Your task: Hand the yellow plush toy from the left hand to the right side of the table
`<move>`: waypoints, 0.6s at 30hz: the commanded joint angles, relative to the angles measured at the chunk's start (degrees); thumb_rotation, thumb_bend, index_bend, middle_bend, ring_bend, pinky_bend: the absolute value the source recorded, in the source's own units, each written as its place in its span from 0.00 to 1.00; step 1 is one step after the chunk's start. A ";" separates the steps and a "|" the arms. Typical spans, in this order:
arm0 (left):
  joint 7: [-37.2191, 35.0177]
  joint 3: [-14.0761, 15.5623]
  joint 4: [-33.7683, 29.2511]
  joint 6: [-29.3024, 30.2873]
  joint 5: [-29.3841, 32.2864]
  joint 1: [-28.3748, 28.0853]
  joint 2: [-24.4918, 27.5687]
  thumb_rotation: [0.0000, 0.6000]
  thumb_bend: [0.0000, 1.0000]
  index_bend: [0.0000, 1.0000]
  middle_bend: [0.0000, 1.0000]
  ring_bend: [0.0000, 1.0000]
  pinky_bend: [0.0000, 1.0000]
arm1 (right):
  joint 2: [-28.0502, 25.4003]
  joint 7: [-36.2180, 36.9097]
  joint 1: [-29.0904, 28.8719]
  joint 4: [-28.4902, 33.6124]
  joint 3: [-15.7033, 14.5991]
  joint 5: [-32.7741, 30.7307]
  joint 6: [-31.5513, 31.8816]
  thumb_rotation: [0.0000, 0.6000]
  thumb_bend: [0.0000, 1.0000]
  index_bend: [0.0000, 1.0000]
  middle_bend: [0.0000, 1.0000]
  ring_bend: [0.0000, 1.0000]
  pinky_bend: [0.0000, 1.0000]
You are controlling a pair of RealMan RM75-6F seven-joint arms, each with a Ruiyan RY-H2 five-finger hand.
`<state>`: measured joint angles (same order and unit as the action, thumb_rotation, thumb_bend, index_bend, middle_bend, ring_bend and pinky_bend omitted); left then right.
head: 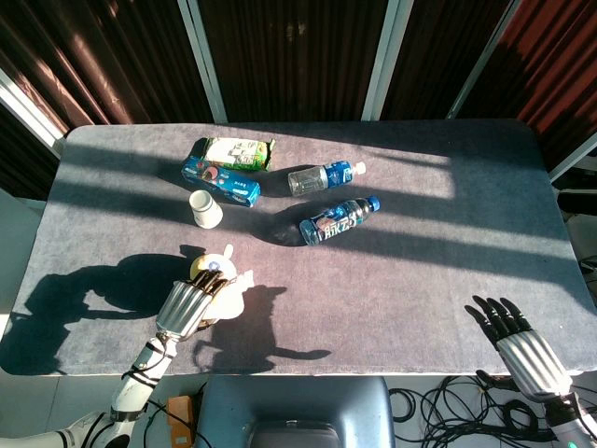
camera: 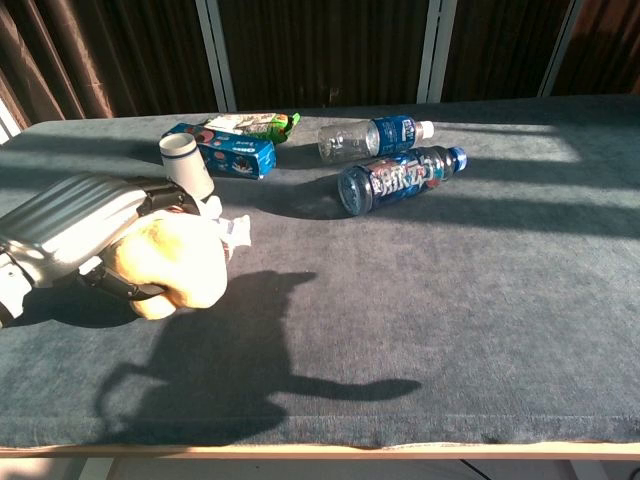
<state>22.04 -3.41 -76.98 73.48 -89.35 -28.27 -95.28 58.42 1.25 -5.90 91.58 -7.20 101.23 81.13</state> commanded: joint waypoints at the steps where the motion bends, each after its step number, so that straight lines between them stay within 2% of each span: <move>1: 0.61 -0.87 -0.95 1.18 -0.85 -0.56 -1.00 1.00 0.30 0.69 0.83 0.83 1.00 | -0.01 0.00 -0.02 0.00 -0.04 0.07 0.00 1.00 0.00 0.00 0.00 0.00 0.00; 9: 4.35 -2.94 -3.66 0.25 -2.16 -3.54 -3.98 1.00 0.30 0.69 0.83 0.84 1.00 | -0.01 0.12 -0.04 -0.21 -0.28 0.60 0.22 1.00 0.00 0.00 0.00 0.00 0.00; 18: 6.20 -6.10 0.76 -1.76 -3.03 -8.98 -12.62 1.00 0.30 0.69 0.83 0.84 1.00 | -0.44 1.47 -0.09 -0.61 -0.54 1.32 0.88 1.00 0.00 0.00 0.00 0.00 0.00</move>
<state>27.82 -8.74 -77.63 72.28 -92.02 -35.85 -105.96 58.05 2.58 -5.98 91.03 -7.71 102.49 81.92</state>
